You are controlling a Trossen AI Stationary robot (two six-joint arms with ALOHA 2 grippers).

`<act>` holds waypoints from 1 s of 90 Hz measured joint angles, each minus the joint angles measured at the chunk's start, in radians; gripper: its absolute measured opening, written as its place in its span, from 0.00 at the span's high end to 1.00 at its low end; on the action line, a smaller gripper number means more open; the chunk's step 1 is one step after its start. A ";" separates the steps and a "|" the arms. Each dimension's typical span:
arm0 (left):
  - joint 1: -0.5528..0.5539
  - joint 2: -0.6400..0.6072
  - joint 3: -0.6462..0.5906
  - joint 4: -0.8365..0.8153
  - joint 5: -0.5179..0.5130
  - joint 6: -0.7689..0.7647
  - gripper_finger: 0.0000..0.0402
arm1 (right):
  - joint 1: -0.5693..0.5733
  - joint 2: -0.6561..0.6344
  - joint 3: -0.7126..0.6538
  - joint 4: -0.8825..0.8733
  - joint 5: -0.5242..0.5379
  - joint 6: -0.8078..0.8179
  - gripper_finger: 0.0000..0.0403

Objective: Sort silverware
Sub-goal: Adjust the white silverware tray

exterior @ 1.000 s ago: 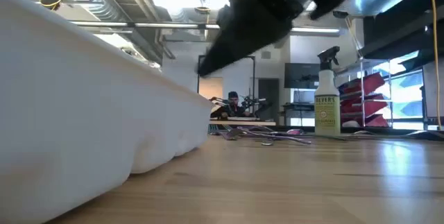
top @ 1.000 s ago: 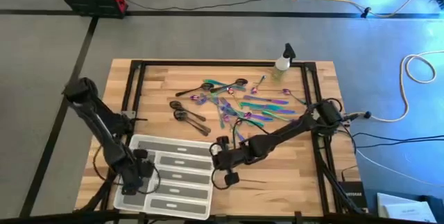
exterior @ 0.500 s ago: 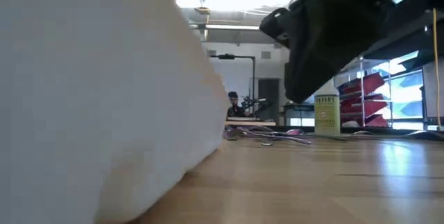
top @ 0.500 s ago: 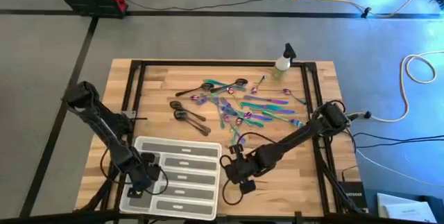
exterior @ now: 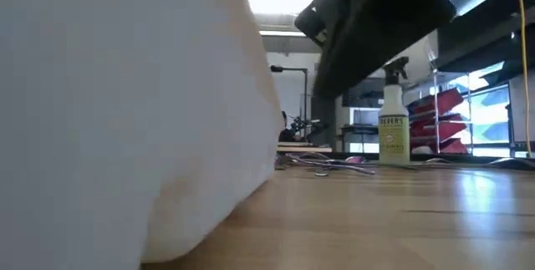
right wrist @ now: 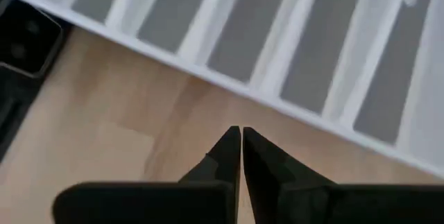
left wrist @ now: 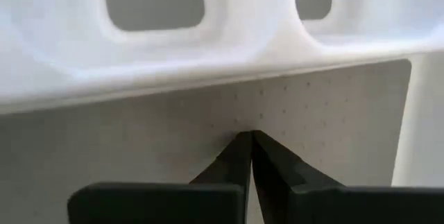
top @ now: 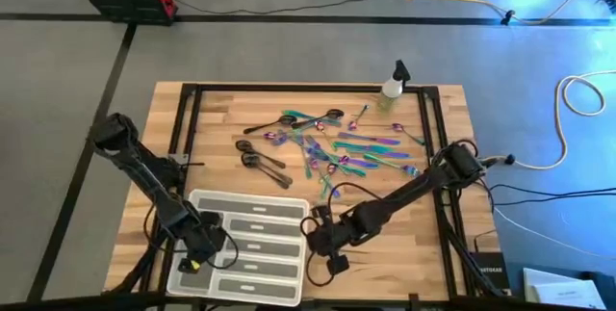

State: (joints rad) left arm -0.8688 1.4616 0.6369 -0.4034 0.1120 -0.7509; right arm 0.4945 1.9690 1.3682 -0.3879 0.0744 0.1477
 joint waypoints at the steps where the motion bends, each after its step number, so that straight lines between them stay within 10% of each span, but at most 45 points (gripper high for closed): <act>1: 0.000 0.000 0.000 0.000 0.000 0.000 1.00 | -0.001 0.001 0.000 0.006 -0.004 -0.002 1.00; 90: 0.048 -0.037 -0.001 -0.142 -0.030 0.152 1.00 | -0.162 0.067 -0.003 0.046 -0.102 -0.070 1.00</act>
State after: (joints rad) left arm -0.8212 1.4250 0.6364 -0.5453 0.0819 -0.5990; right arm 0.3330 2.0357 1.3655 -0.3421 -0.0272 0.0777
